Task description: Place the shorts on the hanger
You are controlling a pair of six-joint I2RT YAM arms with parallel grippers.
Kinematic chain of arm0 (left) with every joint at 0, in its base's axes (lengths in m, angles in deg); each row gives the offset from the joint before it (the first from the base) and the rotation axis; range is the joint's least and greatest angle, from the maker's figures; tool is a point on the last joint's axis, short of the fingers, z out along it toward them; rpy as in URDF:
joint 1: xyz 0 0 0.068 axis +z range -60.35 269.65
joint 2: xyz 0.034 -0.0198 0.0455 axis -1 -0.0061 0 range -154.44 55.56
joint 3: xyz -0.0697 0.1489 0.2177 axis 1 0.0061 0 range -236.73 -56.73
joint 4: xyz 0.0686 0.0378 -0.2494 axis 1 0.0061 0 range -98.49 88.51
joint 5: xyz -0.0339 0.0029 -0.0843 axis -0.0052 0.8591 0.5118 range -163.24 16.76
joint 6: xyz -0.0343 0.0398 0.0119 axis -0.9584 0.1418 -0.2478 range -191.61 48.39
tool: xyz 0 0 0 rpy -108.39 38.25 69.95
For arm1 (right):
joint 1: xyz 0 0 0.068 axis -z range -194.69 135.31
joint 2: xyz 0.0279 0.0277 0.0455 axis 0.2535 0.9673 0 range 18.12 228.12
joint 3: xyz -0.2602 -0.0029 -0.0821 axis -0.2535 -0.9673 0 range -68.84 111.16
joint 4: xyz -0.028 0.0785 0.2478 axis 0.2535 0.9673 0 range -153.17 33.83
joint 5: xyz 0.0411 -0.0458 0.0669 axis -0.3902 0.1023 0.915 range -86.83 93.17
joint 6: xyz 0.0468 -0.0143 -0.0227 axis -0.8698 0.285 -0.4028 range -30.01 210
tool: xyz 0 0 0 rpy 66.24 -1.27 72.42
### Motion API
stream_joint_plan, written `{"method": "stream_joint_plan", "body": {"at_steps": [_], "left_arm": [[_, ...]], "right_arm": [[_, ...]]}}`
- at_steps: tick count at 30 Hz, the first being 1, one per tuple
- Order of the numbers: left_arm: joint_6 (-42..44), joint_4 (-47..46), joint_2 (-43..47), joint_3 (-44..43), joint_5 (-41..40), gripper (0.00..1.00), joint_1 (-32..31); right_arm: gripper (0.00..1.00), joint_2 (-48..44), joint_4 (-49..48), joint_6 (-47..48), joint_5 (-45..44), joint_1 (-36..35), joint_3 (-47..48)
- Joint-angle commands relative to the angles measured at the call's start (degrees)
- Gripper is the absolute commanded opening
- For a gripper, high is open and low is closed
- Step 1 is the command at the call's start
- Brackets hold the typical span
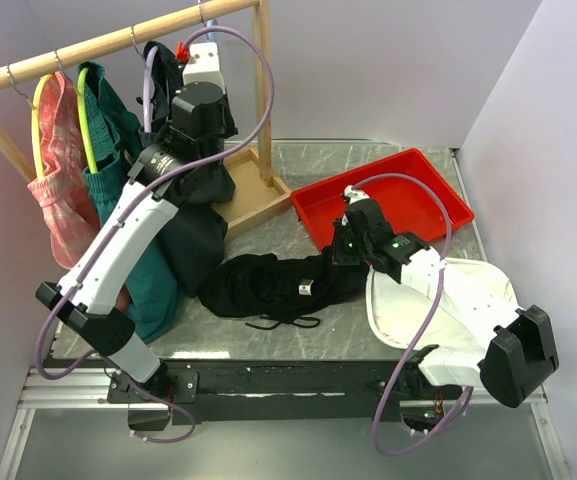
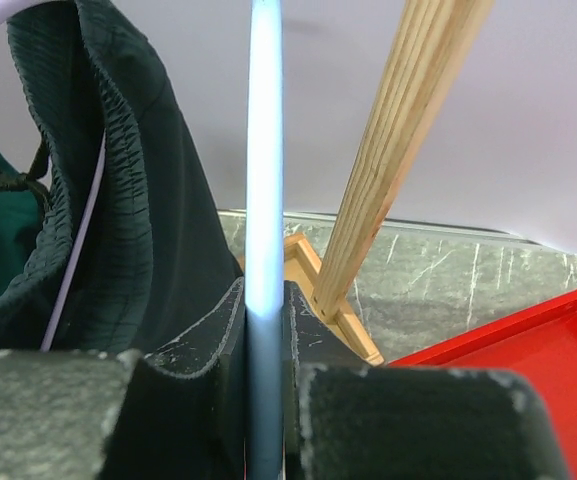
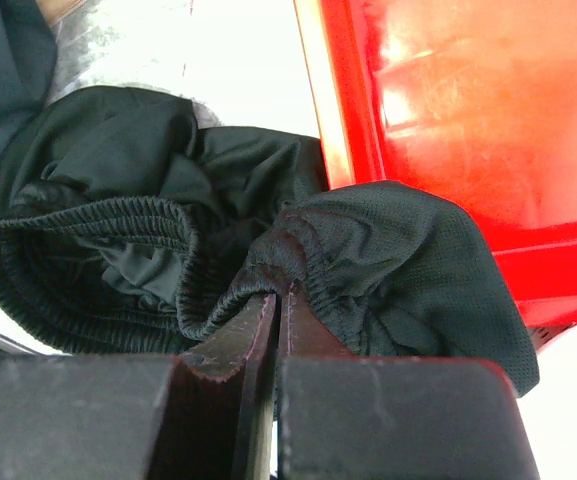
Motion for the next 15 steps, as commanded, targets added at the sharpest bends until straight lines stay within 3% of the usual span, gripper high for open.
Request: {"method": "stream_joint_plan", "body": {"at_steps": [1, 15], "left_arm": [[3.35, -7.92, 4.29, 0.67, 0.66, 0.01, 0.15], [4.14, -13.20, 10.89, 10.25, 2.77, 0.01, 0.06]], "right_arm": [[0.00, 0.37, -1.70, -0.13, -0.25, -0.63, 1.31], [0.00, 2.12, -2.75, -0.13, 0.19, -1.24, 1.57]]}}
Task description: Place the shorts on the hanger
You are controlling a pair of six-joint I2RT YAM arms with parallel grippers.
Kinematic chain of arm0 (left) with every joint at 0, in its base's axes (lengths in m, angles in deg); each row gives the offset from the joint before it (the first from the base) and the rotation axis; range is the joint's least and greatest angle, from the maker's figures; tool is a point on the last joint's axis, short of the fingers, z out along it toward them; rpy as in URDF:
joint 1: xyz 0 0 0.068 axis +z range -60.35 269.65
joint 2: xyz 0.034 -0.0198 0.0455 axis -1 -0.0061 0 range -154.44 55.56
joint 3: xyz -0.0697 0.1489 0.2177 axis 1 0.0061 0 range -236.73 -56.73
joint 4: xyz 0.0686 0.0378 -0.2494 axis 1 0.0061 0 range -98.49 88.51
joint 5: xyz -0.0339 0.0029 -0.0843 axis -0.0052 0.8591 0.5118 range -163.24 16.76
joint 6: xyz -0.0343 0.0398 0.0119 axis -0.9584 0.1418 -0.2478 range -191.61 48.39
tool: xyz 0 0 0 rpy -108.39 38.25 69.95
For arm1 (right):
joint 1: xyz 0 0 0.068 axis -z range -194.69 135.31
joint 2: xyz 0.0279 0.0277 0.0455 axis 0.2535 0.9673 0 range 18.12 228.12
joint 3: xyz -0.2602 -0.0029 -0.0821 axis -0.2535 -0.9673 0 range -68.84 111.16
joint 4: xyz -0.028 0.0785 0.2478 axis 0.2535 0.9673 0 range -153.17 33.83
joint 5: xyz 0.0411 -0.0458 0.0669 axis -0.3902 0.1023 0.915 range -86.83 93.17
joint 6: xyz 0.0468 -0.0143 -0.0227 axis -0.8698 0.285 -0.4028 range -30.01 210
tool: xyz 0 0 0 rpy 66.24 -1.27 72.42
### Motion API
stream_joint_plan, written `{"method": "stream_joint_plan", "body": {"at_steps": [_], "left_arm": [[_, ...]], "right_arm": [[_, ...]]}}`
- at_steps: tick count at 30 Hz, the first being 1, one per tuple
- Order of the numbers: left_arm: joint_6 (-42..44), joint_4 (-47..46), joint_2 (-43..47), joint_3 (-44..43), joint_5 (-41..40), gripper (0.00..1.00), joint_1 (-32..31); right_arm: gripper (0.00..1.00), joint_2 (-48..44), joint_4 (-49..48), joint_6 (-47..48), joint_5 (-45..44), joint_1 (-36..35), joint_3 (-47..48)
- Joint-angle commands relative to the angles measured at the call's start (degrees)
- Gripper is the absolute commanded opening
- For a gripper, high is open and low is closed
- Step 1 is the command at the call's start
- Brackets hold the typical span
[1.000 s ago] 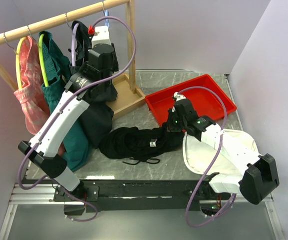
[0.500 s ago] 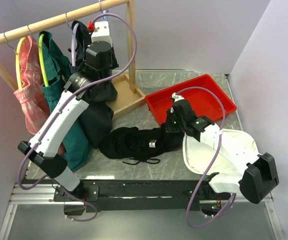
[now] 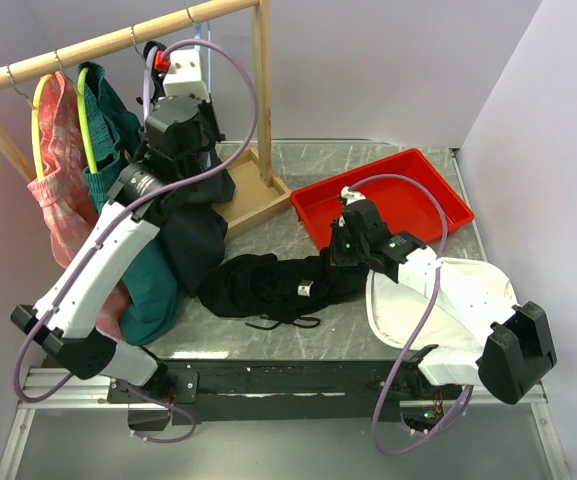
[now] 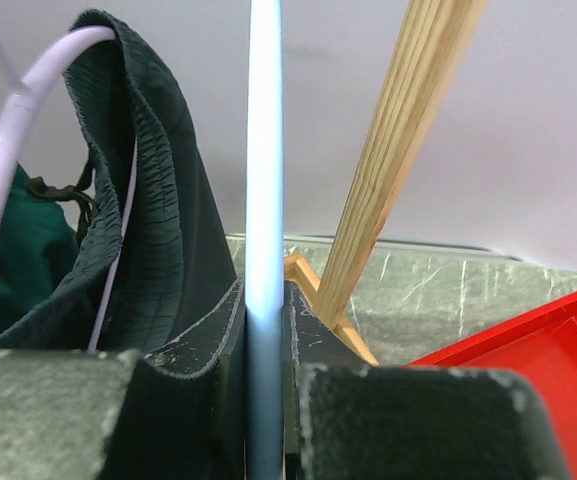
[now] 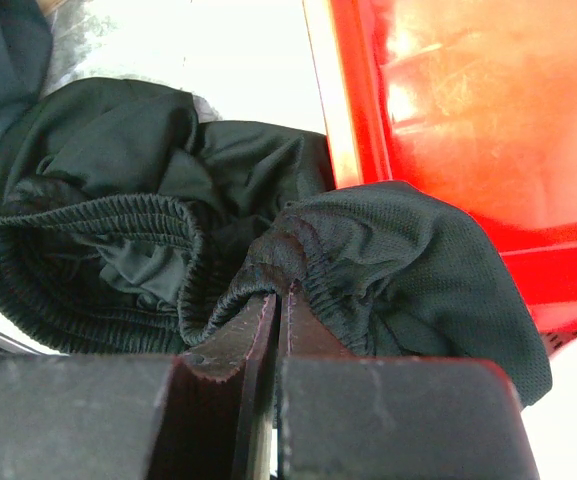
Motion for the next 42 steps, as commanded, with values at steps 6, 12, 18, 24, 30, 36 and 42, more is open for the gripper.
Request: {"method": "stream_joint_plan", "body": {"at_steps": [6, 12, 18, 24, 30, 36, 42], "left_arm": [[1.08, -9.05, 6.56, 5.30, 2.80, 0.01, 0.15], [-0.23, -6.41, 9.01, 7.48, 5.87, 0.01, 0.15], [-2.25, -1.94, 13.14, 10.82, 9.03, 0.01, 0.06], [-4.63, 0.00, 22.80, 21.35, 14.92, 0.01, 0.15], [-5.86, 5.63, 31.68, 29.53, 20.54, 0.01, 0.06], [-5.68, 8.18, 40.65, 38.95, 29.86, 0.01, 0.07], [-7.61, 11.86, 48.48, 42.56, 39.34, 0.01, 0.07]], "right_arm": [[0.00, 0.81, -2.73, -0.21, -0.25, -0.85, 1.13], [0.00, 0.64, -3.08, -0.39, -0.25, -0.85, 0.78], [0.00, 0.02, -2.64, -0.39, -0.43, -0.85, 0.52], [0.00, -1.91, -1.77, -0.65, -0.95, -1.20, 0.43], [0.00, -3.93, 0.69, -0.92, -4.37, -2.17, 1.31], [0.00, -3.50, 3.77, -0.66, -10.44, -2.35, 2.80], [0.00, -1.91, 7.37, -0.48, -15.88, -2.35, 5.08]]}}
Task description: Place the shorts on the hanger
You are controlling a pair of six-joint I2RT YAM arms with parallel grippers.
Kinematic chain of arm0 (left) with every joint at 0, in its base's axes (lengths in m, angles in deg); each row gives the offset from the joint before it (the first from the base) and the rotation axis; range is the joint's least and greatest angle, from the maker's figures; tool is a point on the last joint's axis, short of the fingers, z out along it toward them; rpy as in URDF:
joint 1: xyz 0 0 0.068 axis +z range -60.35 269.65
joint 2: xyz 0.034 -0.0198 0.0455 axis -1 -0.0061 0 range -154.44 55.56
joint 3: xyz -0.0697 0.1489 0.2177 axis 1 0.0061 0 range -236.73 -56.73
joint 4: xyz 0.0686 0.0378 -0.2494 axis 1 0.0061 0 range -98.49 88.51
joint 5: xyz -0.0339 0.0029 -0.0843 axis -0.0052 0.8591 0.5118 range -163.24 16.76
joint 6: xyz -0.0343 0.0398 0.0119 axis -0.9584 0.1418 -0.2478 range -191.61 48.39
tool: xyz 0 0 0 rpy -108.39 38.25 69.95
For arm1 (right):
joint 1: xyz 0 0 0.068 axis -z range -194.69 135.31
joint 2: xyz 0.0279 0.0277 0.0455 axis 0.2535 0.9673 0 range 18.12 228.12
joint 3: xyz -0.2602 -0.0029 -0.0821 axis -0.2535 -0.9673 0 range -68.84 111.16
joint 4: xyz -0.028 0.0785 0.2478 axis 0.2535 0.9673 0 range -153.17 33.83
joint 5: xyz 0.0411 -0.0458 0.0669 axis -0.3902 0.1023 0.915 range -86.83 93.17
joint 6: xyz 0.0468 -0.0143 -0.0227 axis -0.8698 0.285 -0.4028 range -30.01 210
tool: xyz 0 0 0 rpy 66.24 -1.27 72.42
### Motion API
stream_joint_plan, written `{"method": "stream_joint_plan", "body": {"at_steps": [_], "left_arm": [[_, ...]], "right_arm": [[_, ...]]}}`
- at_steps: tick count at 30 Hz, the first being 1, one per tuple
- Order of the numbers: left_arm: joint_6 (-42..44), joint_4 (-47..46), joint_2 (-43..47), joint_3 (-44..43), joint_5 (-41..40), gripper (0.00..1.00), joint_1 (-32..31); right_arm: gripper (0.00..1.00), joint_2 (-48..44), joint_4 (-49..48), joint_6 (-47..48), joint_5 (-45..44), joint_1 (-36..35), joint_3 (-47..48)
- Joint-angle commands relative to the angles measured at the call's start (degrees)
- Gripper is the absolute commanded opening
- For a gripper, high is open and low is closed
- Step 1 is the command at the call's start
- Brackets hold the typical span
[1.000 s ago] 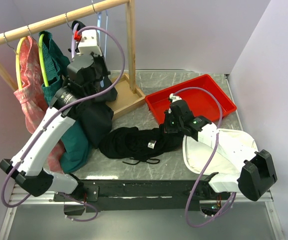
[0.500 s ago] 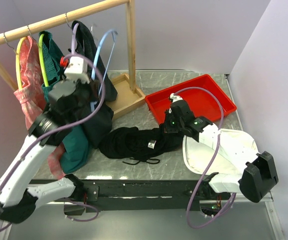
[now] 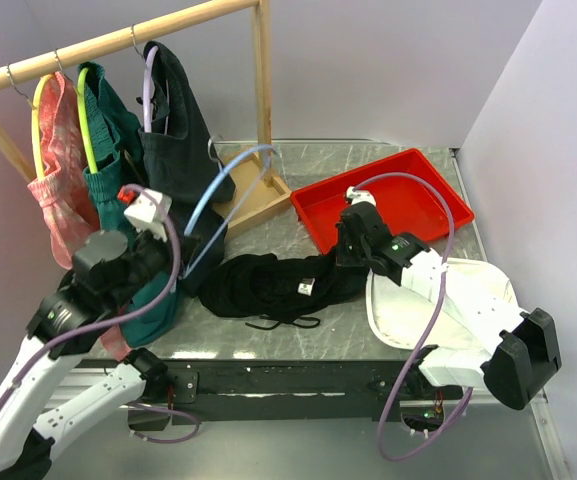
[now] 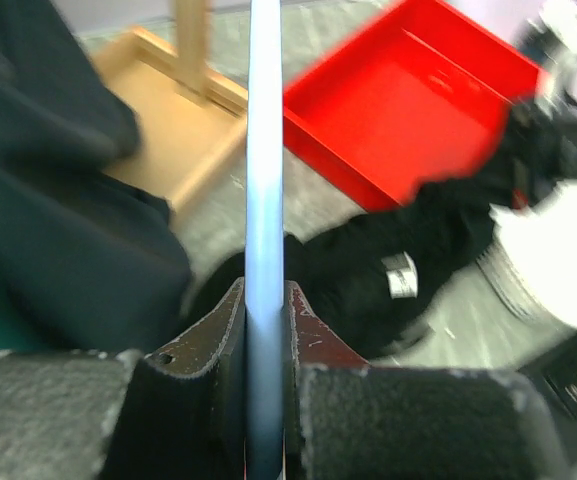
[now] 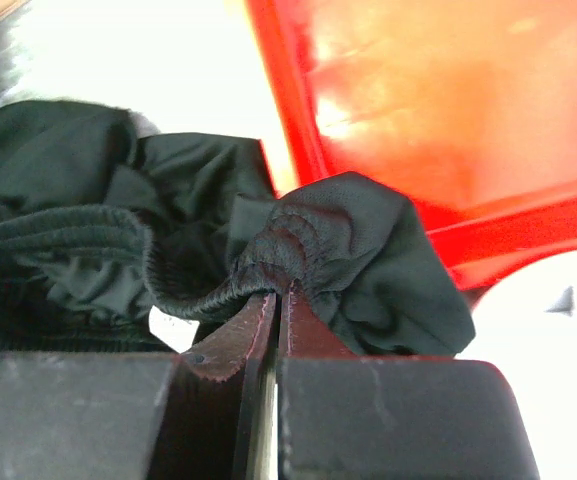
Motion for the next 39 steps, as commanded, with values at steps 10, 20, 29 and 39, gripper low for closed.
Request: {"method": "stream_joint_plan", "body": {"at_steps": [10, 20, 29, 39], "left_arm": [[-6.30, 6.73, 9.49, 0.97, 19.60, 0.01, 0.02], [-10.00, 11.83, 12.75, 2.55, 21.28, 0.01, -1.82], [-9.38, 12.97, 11.26, 1.32, 19.44, 0.01, -7.09], [-7.36, 11.66, 6.16, -0.35, 19.35, 0.01, -7.71]], "right_arm": [[0.00, 5.01, 5.01, 1.36, -10.50, 0.54, 8.87], [0.00, 10.81, 6.50, 4.35, -8.48, 3.70, 14.06], [0.00, 12.93, 6.77, 4.62, -6.37, 4.76, 15.64], [0.00, 7.67, 7.82, 4.97, -5.49, 3.80, 14.76]]}}
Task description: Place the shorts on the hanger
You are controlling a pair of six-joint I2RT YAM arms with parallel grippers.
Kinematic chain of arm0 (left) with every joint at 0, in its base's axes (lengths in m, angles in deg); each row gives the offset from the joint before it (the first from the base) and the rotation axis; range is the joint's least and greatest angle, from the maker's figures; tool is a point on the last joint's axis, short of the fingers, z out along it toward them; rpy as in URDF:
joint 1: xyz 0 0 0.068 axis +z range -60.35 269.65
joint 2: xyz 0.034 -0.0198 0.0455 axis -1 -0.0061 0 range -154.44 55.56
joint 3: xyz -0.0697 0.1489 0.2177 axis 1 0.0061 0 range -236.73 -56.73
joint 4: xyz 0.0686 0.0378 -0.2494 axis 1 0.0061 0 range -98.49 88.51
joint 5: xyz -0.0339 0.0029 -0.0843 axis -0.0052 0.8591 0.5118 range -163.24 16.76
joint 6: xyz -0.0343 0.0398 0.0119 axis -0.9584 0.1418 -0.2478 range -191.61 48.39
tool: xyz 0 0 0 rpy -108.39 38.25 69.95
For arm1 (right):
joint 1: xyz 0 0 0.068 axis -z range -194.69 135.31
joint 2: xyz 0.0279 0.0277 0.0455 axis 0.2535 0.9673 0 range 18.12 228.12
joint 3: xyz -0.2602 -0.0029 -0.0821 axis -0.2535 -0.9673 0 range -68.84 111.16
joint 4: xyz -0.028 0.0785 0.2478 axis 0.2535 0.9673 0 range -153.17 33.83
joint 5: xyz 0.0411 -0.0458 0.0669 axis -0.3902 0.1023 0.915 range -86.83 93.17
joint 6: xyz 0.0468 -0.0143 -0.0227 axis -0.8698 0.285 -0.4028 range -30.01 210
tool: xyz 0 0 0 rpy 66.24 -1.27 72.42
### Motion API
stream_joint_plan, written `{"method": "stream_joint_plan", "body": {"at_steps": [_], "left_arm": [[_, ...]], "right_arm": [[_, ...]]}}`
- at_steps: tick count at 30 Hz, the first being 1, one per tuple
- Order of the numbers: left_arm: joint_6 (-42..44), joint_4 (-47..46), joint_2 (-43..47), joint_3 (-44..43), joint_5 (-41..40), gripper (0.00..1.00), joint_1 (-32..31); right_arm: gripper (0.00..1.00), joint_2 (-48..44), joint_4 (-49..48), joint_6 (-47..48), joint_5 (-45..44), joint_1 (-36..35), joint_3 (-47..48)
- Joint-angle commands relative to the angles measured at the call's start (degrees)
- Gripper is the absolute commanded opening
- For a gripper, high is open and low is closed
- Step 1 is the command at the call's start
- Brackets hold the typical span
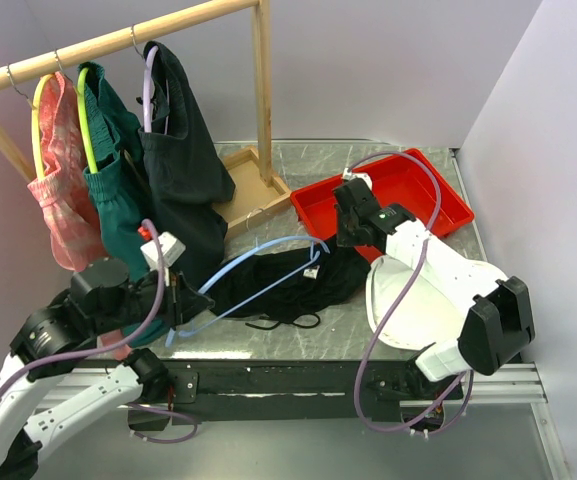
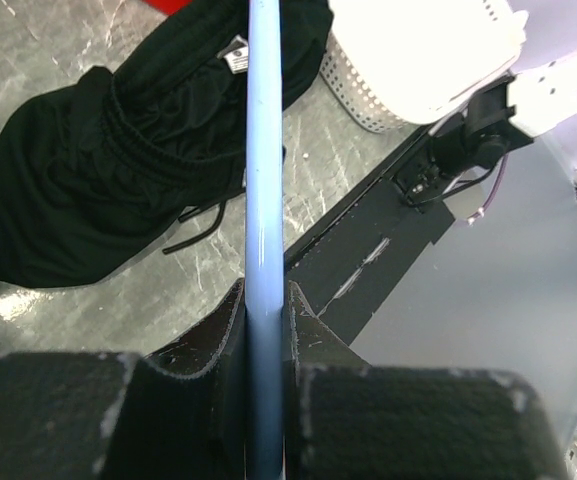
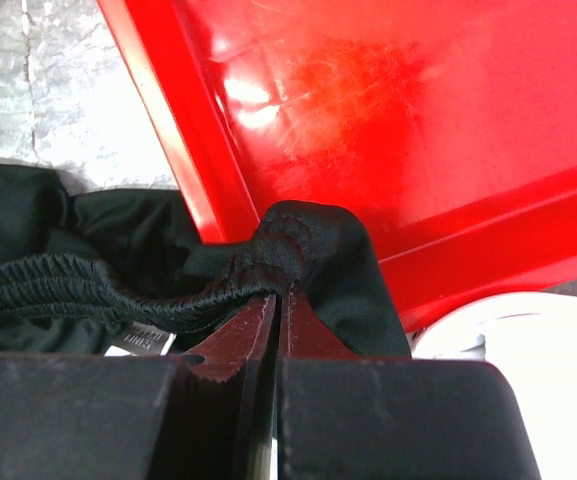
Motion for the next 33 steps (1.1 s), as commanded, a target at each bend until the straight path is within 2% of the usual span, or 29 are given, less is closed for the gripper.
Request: {"method": "stream_joint_plan", "body": {"at_steps": [1, 9, 14, 17, 22, 24, 26, 33], "left_arm": [[1.40, -5.63, -2.19, -3.28, 1.32, 0.01, -0.15], [1.76, -11.33, -7.03, -3.81, 3.78, 0.01, -0.15], [1.84, -15.74, -9.49, -2.58, 3.27, 0.01, -1.20], [2.19, -19.78, -10.89, -0.21, 0.72, 0.01, -4.18], [1.93, -29.52, -14.67, 4.28, -14.11, 0.01, -15.24], [2.02, -33.82, -16.51, 5.77, -19.12, 0.01, -17.71], [1.93, -37.35, -16.52, 8.14, -22.65, 0.01, -18.43], [1.32, -50.63, -16.87, 17.81, -24.51, 0.01, -18.43]], "right_arm": [[0.00, -5.22, 0.69, 1.38, 0.13, -1.18, 1.69], [0.00, -8.73, 2.37, 2.09, 0.31, -4.35, 2.92], [0.00, -7.86, 4.12, 2.62, 1.62, -5.67, 8.01], [0.01, -7.07, 4.04, 2.88, 2.50, -5.76, 10.12], [0.01, -4.79, 3.77, 3.06, 3.47, -5.85, 12.06], [0.01, -4.43, 2.55, 2.79, 4.52, -5.76, 11.28], [0.01, -4.61, 1.23, 2.44, 4.79, -5.76, 9.87], [0.06, -7.85, -4.13, 1.91, 4.96, -4.53, 3.37]]}}
